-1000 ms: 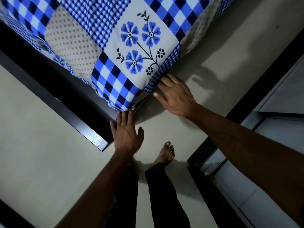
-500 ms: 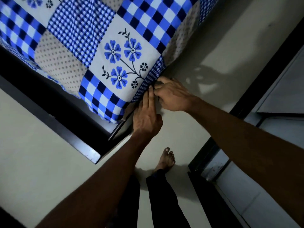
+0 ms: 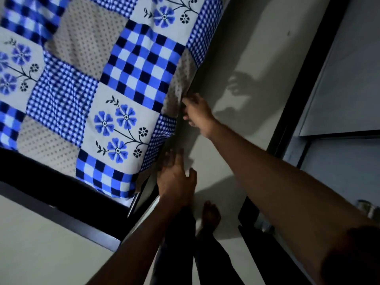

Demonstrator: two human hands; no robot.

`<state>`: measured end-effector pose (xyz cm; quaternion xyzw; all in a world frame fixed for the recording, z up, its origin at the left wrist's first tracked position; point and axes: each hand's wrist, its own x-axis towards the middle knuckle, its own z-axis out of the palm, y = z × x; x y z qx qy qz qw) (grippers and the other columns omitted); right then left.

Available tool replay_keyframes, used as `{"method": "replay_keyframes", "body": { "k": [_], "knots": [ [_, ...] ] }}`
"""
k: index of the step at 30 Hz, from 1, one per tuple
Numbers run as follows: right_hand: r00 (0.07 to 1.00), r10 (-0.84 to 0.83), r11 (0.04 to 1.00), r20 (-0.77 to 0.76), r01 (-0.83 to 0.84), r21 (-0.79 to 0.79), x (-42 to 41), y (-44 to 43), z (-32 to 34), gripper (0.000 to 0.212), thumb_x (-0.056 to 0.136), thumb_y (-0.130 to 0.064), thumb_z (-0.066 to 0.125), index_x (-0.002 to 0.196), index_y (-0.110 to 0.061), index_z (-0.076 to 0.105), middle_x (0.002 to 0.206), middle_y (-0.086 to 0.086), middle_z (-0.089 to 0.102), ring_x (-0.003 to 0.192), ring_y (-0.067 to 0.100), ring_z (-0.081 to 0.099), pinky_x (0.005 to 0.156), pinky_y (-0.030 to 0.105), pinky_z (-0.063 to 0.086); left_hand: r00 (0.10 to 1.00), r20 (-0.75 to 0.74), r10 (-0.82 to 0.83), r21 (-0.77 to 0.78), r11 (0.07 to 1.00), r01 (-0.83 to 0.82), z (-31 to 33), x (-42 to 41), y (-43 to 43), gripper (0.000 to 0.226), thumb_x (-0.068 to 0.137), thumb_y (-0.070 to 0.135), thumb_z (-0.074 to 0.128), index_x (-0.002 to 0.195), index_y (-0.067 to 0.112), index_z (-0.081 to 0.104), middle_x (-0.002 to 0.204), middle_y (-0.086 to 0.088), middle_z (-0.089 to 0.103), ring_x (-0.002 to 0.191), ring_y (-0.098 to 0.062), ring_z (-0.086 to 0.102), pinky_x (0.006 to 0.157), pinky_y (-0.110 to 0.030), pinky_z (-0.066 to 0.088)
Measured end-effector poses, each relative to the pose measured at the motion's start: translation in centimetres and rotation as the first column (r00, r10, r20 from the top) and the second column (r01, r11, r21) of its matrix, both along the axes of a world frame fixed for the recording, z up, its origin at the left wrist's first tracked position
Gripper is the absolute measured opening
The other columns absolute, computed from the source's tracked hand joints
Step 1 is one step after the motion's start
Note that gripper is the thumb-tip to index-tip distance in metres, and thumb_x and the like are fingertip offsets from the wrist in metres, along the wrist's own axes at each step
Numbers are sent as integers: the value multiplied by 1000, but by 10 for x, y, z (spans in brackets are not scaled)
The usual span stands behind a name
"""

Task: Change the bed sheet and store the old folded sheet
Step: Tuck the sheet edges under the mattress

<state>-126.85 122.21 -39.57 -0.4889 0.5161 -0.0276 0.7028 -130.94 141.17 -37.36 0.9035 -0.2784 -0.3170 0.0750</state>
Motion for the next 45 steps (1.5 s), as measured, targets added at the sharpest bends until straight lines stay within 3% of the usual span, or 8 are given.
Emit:
{"method": "replay_keyframes", "body": {
  "k": [6, 9, 15, 19, 23, 28, 36, 45],
  "knots": [
    [994, -88, 958, -62, 68, -277, 7, 23, -33, 19, 97, -34, 53, 97, -15, 58, 85, 9, 65, 83, 33, 63, 76, 47, 52, 958, 252, -136, -433, 870, 237, 53, 55, -52, 23, 79, 23, 56, 94, 21, 73, 88, 3, 70, 84, -19, 60, 71, -31, 45],
    [992, -32, 932, -119, -13, -361, 2, 30, -49, 44, 95, -55, 41, 99, -16, 59, 95, 7, 64, 93, 31, 63, 84, 48, 51, 874, 382, -299, -482, 742, 465, 59, 104, -99, 27, 82, 21, 59, 105, 13, 71, 106, -5, 69, 100, -25, 57, 81, -40, 43],
    [980, 29, 985, -197, -62, -163, 20, 18, -26, 36, 95, -23, 61, 131, -20, 55, 123, 3, 65, 112, 24, 62, 96, 42, 53, 677, 575, -460, -158, 749, 644, 62, 161, -181, 65, 88, 34, 52, 151, 22, 40, 165, -8, 23, 153, -32, 15, 119, -58, 20],
    [959, -29, 992, -282, -8, -128, 26, -7, -19, 30, 97, -23, 55, 126, -16, 58, 125, 11, 65, 111, 33, 60, 78, 31, 41, 651, 537, -536, -52, 749, 660, 52, 180, -206, 80, 90, 41, 53, 159, 20, 20, 168, -9, 8, 155, -31, 4, 120, -63, 11],
    [880, -444, 858, -172, 472, 202, 33, -46, -6, 40, 101, -44, 41, 129, -19, 58, 112, 8, 68, 97, 25, 63, 66, 30, 41, 603, 531, -596, 3, 712, 702, 37, 179, -203, 80, 95, 50, 51, 160, 21, 13, 168, -8, -1, 154, -35, -3, 120, -64, 8],
    [775, -624, 737, 99, 542, 405, 51, -111, 16, 51, 102, -56, 37, 121, -17, 65, 102, 2, 74, 91, 16, 70, 64, 26, 52, 604, 508, -614, -143, 631, 762, 48, 179, -212, 67, 94, 42, 43, 155, 15, 33, 164, -12, 26, 153, -34, 16, 122, -58, 11],
    [909, -411, 903, -76, 393, -173, 61, -142, -15, 16, 102, -19, 45, 97, -9, 58, 91, 6, 63, 79, 18, 59, 60, 25, 45, 754, 470, -460, -273, 736, 619, 68, 231, -286, 71, 97, 50, 43, 158, 18, 26, 166, -8, 19, 154, -29, 10, 123, -58, 9],
    [816, -577, 806, 33, 561, 189, 70, -195, -19, 40, 106, -43, 37, 118, -12, 61, 112, 9, 69, 89, 17, 68, 61, 19, 51, 680, 463, -568, -37, 754, 655, 50, 238, -353, 81, 96, 71, 23, 161, 27, 4, 169, -3, -3, 155, -30, -6, 118, -67, -3]
  ]
}}
